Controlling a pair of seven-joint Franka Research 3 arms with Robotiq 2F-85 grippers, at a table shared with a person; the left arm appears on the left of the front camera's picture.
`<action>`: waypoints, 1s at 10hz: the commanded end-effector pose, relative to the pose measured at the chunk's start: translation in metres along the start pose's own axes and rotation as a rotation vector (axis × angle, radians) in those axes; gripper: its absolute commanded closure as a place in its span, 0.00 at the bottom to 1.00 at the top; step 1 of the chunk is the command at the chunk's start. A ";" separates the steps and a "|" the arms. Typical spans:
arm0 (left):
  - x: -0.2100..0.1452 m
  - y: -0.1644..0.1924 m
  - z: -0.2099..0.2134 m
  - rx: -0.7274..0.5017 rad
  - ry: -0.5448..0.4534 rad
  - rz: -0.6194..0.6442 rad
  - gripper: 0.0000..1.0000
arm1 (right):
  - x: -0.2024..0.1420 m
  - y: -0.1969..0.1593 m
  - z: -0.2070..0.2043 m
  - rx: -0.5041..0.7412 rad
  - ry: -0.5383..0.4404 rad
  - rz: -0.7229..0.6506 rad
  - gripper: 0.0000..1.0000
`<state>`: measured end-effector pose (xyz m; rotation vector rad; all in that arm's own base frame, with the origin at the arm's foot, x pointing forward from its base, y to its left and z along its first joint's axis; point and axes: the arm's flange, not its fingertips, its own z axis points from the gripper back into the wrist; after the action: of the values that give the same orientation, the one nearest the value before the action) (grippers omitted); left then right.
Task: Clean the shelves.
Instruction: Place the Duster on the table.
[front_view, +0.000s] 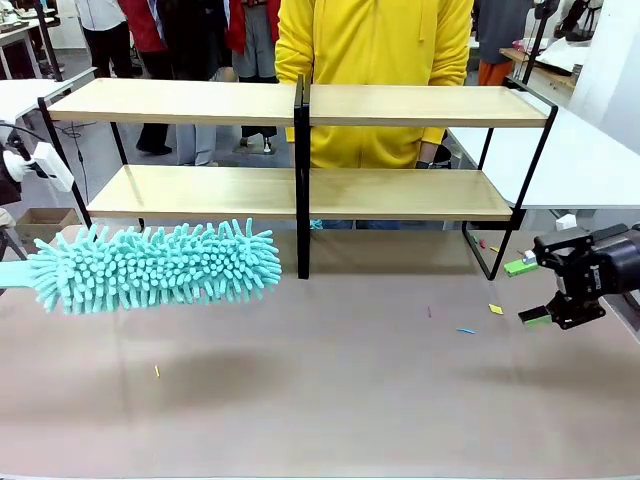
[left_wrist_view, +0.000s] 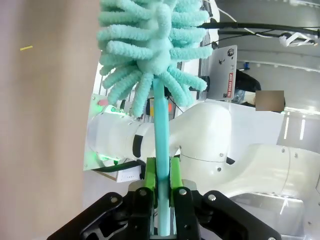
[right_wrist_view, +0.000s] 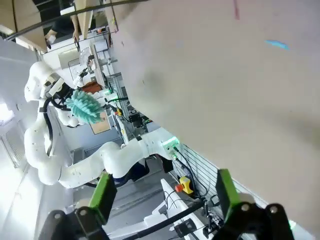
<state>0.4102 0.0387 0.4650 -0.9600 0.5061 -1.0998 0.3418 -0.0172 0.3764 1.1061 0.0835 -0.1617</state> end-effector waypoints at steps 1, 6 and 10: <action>0.019 0.019 0.000 0.093 0.154 0.009 0.88 | -0.002 0.010 0.002 0.036 -0.013 0.025 0.00; 0.104 0.096 0.020 0.160 0.284 0.040 0.88 | -0.002 0.010 0.002 0.036 -0.013 0.025 0.00; 0.092 0.088 0.015 0.145 0.370 0.046 0.88 | -0.002 0.010 0.002 0.036 -0.013 0.025 0.00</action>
<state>0.5085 -0.0322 0.3973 -0.6275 0.7248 -1.2396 0.3400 -0.0161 0.3868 1.1103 0.0780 -0.1605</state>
